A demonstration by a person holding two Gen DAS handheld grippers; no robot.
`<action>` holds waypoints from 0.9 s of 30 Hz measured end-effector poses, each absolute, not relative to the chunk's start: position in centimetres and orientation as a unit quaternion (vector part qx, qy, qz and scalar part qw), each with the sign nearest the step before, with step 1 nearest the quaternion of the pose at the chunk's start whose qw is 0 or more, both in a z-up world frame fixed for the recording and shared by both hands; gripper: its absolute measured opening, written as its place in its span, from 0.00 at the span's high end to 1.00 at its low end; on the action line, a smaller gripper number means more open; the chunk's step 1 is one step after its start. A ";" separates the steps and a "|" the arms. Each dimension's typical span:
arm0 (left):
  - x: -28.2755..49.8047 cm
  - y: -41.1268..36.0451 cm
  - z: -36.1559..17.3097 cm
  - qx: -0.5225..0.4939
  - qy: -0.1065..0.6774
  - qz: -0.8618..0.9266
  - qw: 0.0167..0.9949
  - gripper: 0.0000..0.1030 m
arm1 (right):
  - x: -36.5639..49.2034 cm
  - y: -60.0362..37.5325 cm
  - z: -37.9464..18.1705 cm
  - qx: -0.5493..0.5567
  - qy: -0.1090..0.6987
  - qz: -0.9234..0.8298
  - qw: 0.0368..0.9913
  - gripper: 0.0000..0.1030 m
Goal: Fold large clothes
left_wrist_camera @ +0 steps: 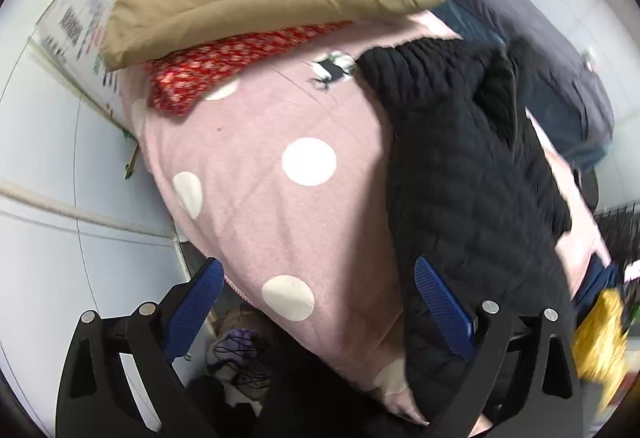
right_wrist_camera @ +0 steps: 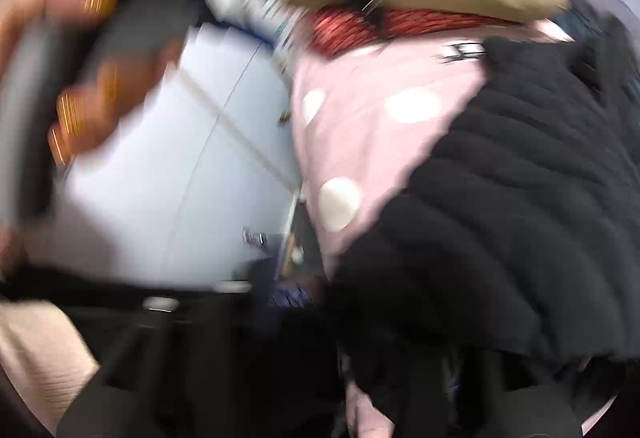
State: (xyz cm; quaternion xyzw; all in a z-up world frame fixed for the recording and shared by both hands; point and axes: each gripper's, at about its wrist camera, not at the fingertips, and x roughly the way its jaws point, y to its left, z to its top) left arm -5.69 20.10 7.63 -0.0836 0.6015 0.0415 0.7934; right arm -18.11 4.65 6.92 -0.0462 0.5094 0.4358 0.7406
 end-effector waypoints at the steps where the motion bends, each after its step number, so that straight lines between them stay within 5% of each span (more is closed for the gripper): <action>1: -5.6 20.2 8.0 -0.083 0.600 0.037 0.795 0.09 | -18.4 5.4 6.8 -0.054 0.509 0.443 0.736 0.24; 6: -4.2 17.4 6.9 -0.030 0.615 -0.043 0.787 0.07 | -18.0 3.4 7.3 -0.068 0.499 0.402 0.764 0.23; 17: -8.0 -0.3 12.4 0.138 0.484 -0.379 0.777 0.06 | -24.1 -17.7 6.7 0.257 0.519 0.126 0.805 0.23; 24: -12.6 -12.4 3.9 0.398 0.431 -0.340 0.735 0.06 | -28.1 -22.3 5.1 0.363 0.489 -0.018 0.793 0.23; 27: -13.4 -14.5 0.2 0.485 0.401 -0.306 0.714 0.20 | -28.9 -22.9 4.9 0.393 0.473 -0.040 0.788 0.23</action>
